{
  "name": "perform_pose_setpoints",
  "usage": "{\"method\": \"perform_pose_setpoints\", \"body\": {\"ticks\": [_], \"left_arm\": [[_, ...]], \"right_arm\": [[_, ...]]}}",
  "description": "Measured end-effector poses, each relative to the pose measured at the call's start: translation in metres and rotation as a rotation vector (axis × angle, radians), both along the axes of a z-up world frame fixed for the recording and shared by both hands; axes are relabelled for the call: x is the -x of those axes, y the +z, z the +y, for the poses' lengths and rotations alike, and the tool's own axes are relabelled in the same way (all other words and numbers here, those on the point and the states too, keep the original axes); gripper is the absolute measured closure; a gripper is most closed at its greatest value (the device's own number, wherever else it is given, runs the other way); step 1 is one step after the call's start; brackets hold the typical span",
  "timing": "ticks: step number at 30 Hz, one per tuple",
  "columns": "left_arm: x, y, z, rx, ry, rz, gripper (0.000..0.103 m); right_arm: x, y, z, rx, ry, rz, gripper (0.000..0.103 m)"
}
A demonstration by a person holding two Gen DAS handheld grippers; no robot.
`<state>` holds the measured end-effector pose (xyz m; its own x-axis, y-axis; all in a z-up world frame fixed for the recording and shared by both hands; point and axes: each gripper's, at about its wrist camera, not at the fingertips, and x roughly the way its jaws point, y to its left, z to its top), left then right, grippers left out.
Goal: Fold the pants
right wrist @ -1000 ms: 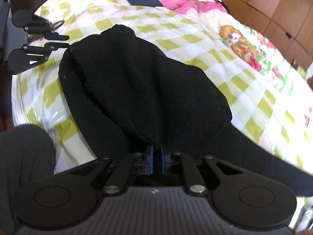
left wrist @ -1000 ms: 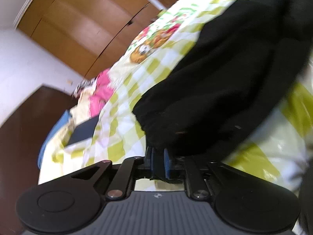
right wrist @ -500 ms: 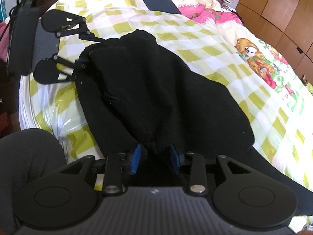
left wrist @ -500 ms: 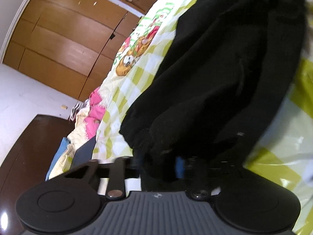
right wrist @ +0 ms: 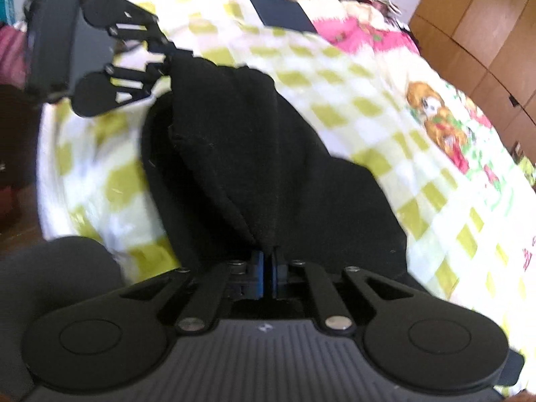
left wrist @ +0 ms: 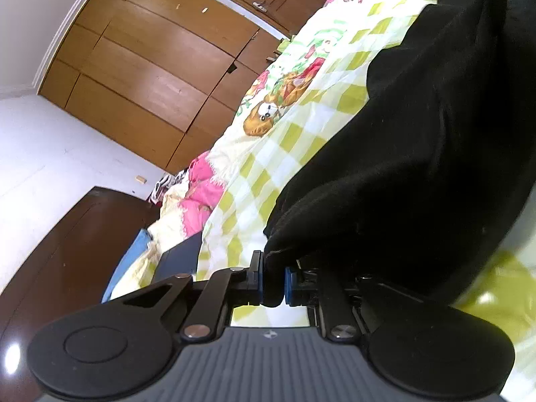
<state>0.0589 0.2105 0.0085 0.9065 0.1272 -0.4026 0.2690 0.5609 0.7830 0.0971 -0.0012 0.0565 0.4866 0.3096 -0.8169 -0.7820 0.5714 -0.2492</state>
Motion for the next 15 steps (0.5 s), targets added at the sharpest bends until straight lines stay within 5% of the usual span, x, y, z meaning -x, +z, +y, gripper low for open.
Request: {"method": "perform_pose_setpoints", "body": {"ticks": [7, 15], "left_arm": [[0.018, -0.058, 0.005, -0.083, 0.03, 0.058, 0.073], [0.016, -0.056, 0.005, -0.134, 0.022, -0.013, 0.073]], "right_arm": [[0.014, -0.073, 0.022, 0.083, 0.014, 0.09, 0.097], [0.012, -0.059, 0.019, 0.044, -0.013, 0.074, 0.097]]}}
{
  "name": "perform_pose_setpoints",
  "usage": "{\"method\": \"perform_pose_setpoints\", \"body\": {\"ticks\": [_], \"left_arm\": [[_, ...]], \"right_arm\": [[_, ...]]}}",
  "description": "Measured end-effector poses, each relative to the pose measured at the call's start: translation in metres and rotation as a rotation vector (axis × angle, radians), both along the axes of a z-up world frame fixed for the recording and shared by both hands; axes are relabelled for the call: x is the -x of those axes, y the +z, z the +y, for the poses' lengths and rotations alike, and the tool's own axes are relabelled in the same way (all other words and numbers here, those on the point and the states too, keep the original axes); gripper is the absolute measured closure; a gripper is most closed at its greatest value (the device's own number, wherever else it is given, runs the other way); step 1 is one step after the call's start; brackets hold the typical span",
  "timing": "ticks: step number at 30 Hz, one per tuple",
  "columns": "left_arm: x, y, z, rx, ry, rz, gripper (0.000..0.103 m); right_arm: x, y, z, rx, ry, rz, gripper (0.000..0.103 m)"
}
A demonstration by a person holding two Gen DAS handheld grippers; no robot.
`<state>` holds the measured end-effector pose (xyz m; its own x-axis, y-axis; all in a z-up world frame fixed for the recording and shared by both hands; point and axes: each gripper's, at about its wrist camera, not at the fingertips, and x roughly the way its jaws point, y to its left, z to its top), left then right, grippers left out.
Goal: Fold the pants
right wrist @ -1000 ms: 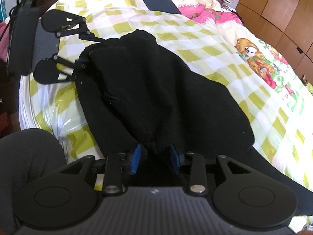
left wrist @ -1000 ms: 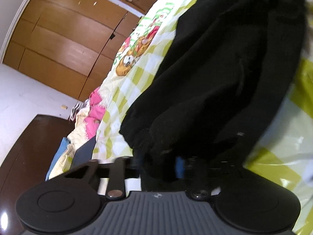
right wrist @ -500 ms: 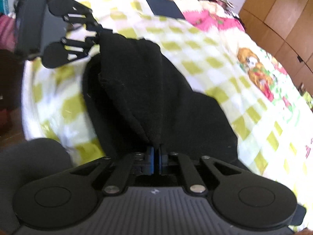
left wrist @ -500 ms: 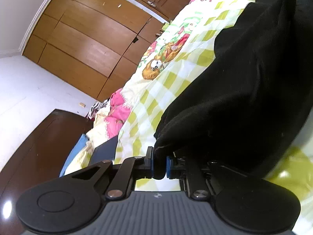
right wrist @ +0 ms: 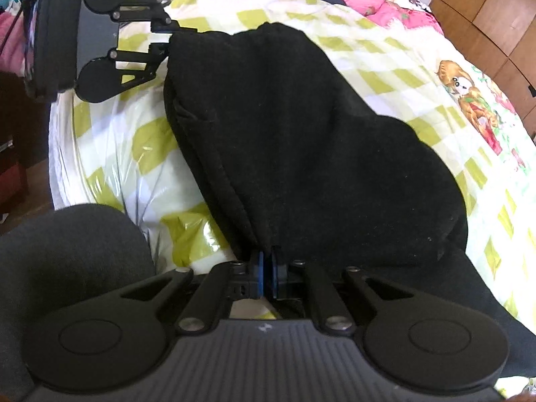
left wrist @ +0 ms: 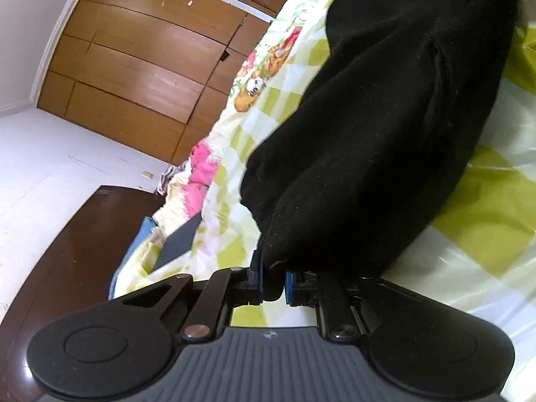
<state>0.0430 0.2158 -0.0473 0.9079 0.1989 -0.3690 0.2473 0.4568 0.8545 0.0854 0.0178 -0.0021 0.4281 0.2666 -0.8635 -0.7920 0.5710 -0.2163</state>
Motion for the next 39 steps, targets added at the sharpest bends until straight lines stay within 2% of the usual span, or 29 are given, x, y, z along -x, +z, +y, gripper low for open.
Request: {"method": "perform_pose_setpoints", "body": {"ticks": [3, 6, 7, 9, 12, 17, 23, 26, 27, 29, 30, 32, 34, 39], "left_arm": [[-0.003, 0.003, 0.005, -0.01, -0.004, -0.007, 0.072], [0.006, -0.002, 0.006, -0.017, -0.02, 0.025, 0.071], [0.013, -0.006, 0.003, -0.027, -0.019, 0.024, 0.068], [0.019, -0.017, 0.005, -0.063, 0.015, 0.007, 0.066], [0.021, -0.02, 0.016, -0.035, 0.081, 0.046, 0.061], [0.034, -0.014, 0.021, -0.031, 0.127, 0.025, 0.061], [0.044, -0.004, -0.007, -0.017, 0.04, -0.049, 0.06], [0.043, 0.006, -0.012, 0.024, 0.027, -0.072, 0.06], [0.042, 0.004, -0.013, 0.036, 0.027, -0.058, 0.06], [0.037, -0.006, -0.015, 0.042, 0.026, 0.062, 0.059], [0.037, -0.013, -0.016, 0.02, 0.021, 0.092, 0.059], [0.042, -0.02, -0.019, -0.047, 0.014, 0.095, 0.059], [0.044, -0.011, -0.018, -0.017, 0.036, 0.098, 0.059], [0.042, 0.025, -0.027, 0.016, 0.075, 0.032, 0.058]], "right_arm": [[-0.003, 0.004, 0.0, -0.032, -0.033, 0.009, 0.097], [0.003, -0.008, 0.005, 0.008, 0.009, -0.009, 0.096], [0.003, -0.012, 0.003, 0.015, 0.016, -0.009, 0.094], [-0.001, -0.016, 0.0, 0.0, -0.006, 0.008, 0.092], [-0.003, -0.014, -0.001, -0.005, -0.014, 0.01, 0.089], [0.005, -0.016, 0.001, 0.01, 0.004, -0.013, 0.084], [0.004, -0.013, 0.0, 0.001, -0.018, -0.005, 0.082], [0.002, -0.016, 0.001, -0.002, -0.034, -0.004, 0.076], [0.002, -0.017, 0.001, -0.007, -0.04, -0.006, 0.076], [0.002, -0.018, 0.0, -0.02, -0.055, -0.005, 0.074], [0.002, -0.016, -0.002, -0.03, -0.063, -0.002, 0.074], [0.002, -0.008, -0.01, -0.058, -0.079, -0.001, 0.066], [0.004, 0.006, -0.027, -0.101, -0.114, -0.014, 0.06], [-0.005, 0.036, -0.098, -0.224, -0.305, -0.041, 0.06]]}}
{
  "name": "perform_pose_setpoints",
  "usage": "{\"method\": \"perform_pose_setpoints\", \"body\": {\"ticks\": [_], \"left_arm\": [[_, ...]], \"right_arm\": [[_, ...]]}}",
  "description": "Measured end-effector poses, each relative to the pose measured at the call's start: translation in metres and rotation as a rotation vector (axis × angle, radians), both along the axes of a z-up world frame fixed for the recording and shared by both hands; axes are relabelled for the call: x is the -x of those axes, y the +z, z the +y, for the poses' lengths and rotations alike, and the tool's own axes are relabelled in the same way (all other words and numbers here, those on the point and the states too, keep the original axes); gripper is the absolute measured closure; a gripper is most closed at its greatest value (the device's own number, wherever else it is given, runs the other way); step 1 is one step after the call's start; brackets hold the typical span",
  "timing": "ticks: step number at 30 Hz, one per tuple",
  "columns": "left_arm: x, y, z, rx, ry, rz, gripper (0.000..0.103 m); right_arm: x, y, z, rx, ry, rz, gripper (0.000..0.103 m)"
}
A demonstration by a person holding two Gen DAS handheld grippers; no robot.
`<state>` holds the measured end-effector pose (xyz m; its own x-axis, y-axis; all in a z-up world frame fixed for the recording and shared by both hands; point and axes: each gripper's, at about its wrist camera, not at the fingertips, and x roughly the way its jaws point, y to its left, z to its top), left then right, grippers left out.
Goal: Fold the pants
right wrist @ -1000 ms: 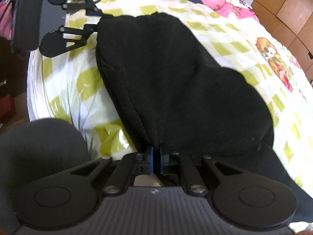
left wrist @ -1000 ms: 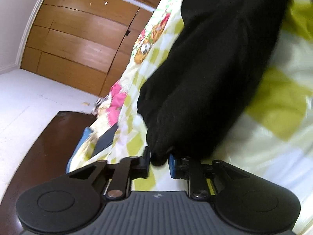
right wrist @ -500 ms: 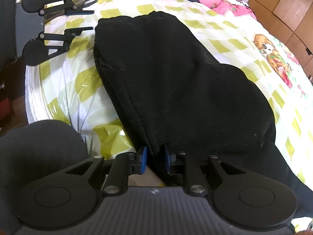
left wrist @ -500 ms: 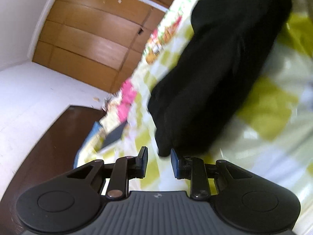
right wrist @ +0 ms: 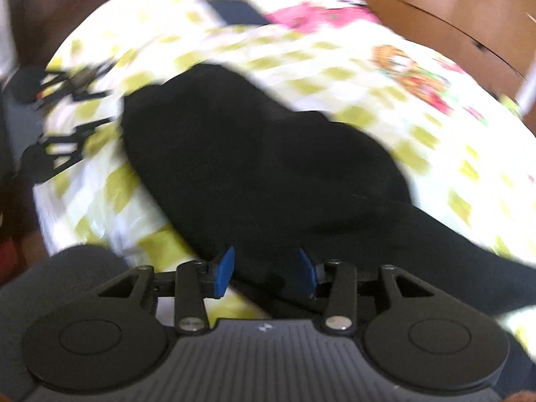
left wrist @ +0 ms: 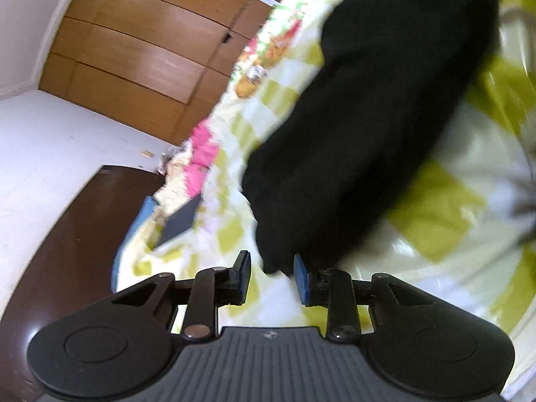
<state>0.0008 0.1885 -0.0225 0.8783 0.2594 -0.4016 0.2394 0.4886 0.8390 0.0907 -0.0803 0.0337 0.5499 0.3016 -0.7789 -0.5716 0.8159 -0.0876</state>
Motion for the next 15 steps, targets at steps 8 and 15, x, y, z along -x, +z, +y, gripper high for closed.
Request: {"method": "perform_pose_setpoints", "body": {"ticks": [8, 15], "left_arm": [[-0.021, 0.038, -0.109, 0.192, -0.18, 0.005, 0.056], [-0.035, 0.028, -0.205, 0.298, -0.297, 0.135, 0.054]], "right_arm": [[-0.043, 0.0, -0.171, -0.183, -0.486, 0.013, 0.059], [-0.064, -0.027, -0.265, -0.385, -0.673, 0.078, 0.059]]}}
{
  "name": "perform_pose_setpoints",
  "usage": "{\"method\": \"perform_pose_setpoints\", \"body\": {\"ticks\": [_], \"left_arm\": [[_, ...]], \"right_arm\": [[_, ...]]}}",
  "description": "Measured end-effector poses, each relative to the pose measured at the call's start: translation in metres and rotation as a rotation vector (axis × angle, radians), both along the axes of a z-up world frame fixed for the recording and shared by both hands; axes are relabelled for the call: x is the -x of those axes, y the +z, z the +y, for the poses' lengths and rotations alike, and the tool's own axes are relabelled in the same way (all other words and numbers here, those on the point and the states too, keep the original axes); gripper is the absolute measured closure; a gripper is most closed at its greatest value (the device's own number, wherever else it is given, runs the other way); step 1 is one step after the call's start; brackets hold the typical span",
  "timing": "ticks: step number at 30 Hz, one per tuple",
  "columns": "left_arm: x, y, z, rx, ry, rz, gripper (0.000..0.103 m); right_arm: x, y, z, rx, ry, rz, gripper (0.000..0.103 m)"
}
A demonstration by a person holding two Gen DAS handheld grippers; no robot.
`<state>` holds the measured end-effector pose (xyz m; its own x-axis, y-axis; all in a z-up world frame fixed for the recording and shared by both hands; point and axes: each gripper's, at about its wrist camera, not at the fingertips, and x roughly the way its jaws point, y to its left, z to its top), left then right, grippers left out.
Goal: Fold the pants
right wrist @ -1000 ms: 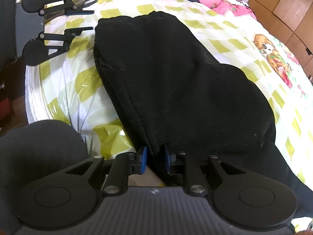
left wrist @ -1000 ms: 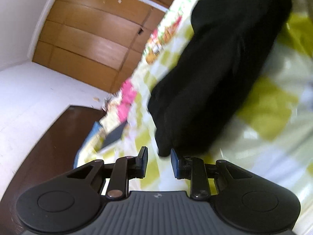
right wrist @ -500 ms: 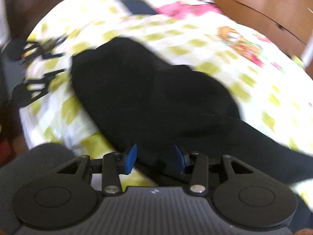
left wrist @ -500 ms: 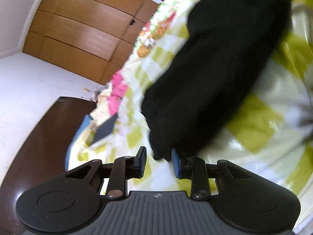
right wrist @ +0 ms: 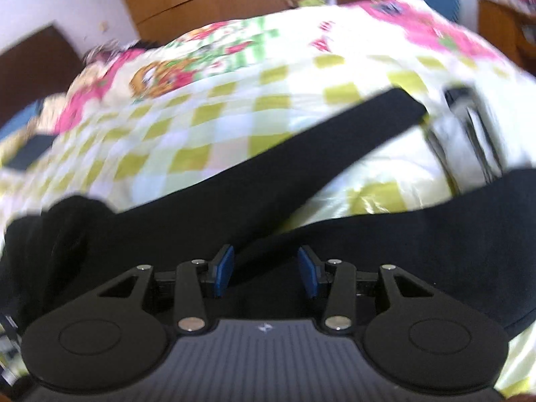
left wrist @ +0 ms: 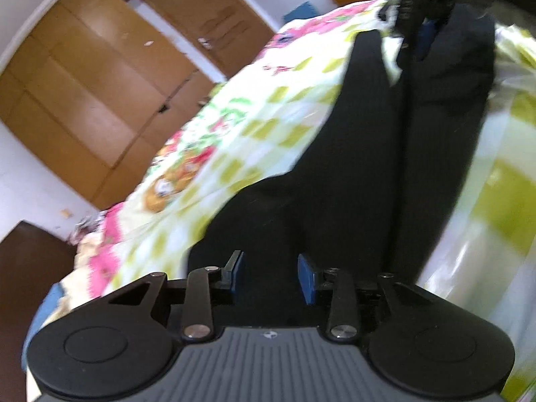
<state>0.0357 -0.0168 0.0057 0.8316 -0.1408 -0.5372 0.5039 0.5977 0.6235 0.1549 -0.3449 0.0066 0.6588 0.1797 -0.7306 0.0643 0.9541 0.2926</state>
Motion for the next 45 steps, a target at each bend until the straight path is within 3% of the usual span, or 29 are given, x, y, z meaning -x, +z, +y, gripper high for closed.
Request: {"method": "perform_pose_setpoints", "body": {"ticks": [4, 7, 10, 16, 22, 27, 30, 33, 37, 42, 45], "left_arm": [[-0.001, -0.011, -0.031, -0.001, -0.058, 0.062, 0.053], [0.016, -0.016, -0.054, -0.023, -0.103, 0.047, 0.049], [0.008, -0.023, -0.071, -0.027, -0.116, 0.063, 0.047], [0.005, -0.017, -0.085, -0.006, -0.156, 0.07, 0.044], [0.001, -0.031, -0.095, -0.062, -0.169, 0.068, 0.043], [0.001, -0.032, -0.101, -0.122, -0.228, 0.007, 0.041], [-0.01, -0.033, -0.105, -0.119, -0.196, 0.005, 0.04], [-0.028, -0.028, -0.104, -0.07, -0.106, 0.011, 0.04], [-0.057, -0.012, -0.092, 0.048, -0.001, 0.081, 0.04], [-0.067, -0.001, -0.082, 0.142, 0.031, 0.15, 0.04], [-0.067, -0.003, -0.081, 0.133, 0.022, 0.147, 0.04]], "right_arm": [[-0.014, -0.015, -0.023, -0.133, -0.041, -0.019, 0.059], [-0.025, -0.025, -0.036, -0.216, -0.068, -0.048, 0.058], [-0.038, -0.037, -0.049, -0.306, -0.103, -0.062, 0.055], [-0.066, -0.055, -0.059, -0.453, -0.129, -0.077, 0.054], [-0.084, -0.049, -0.058, -0.586, -0.12, -0.101, 0.054], [-0.106, -0.019, -0.045, -0.545, -0.063, -0.134, 0.045], [-0.116, -0.015, -0.039, -0.52, -0.042, -0.137, 0.043], [-0.115, -0.018, -0.04, -0.527, -0.056, -0.139, 0.04], [-0.115, -0.026, -0.046, -0.515, -0.081, -0.128, 0.037], [-0.105, -0.036, -0.068, -0.547, -0.157, -0.145, 0.037], [-0.103, -0.049, -0.084, -0.605, -0.219, -0.142, 0.037]]}}
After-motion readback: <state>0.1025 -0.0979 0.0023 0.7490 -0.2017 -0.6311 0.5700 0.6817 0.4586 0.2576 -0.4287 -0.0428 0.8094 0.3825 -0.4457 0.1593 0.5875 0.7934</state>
